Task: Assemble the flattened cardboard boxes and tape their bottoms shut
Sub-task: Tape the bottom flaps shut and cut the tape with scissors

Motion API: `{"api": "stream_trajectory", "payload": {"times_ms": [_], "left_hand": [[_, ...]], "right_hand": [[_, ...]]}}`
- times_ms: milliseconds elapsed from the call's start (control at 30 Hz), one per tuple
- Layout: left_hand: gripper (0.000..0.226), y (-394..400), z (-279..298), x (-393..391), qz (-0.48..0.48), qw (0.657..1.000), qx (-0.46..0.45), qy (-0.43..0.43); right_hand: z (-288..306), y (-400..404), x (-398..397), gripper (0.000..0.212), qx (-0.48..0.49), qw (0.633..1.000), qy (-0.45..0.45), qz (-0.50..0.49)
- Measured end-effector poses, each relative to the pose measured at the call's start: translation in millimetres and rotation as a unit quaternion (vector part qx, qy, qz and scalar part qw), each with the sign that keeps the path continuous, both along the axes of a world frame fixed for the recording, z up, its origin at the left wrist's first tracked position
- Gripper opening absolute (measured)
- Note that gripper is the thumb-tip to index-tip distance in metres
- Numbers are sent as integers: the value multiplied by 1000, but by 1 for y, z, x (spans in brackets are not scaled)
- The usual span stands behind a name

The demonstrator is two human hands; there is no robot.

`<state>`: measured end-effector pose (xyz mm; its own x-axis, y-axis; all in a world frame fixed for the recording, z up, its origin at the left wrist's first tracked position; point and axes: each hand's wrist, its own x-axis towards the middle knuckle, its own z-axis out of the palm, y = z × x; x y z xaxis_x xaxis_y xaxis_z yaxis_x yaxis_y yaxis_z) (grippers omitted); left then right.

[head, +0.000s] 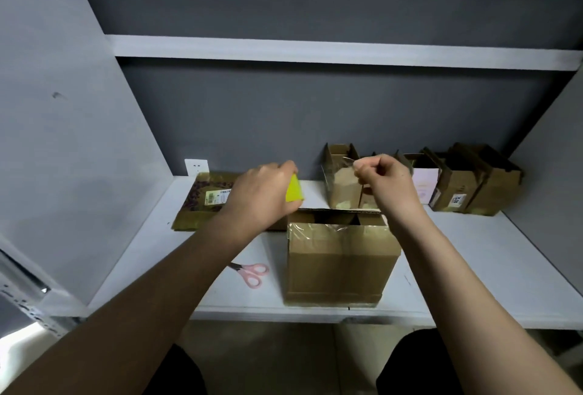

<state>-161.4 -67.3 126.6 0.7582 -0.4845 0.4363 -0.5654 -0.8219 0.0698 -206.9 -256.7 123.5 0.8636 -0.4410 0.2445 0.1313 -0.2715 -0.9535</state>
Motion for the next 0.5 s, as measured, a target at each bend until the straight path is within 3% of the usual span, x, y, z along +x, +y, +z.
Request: {"api": "stream_trajectory", "payload": {"times_ms": [67,200,300,400,500], "left_hand": [[54,1,4,6,36,998,60,-2],[70,10,11,-1,20,998,-17,64],[66,17,14,-6,-15,989,-93,112],[60,26,12,-11,-74,943,-246,212],[53,31,4,-18,-143,863,-393,283]], "right_hand": [[5,0,-1,18,-3,1000,16,12],[13,-5,-5,11,39,993,86,73],[16,-9,-1,14,30,997,64,33],[13,-14,4,16,41,998,51,-9],[9,-24,5,17,73,994,83,-5]]}}
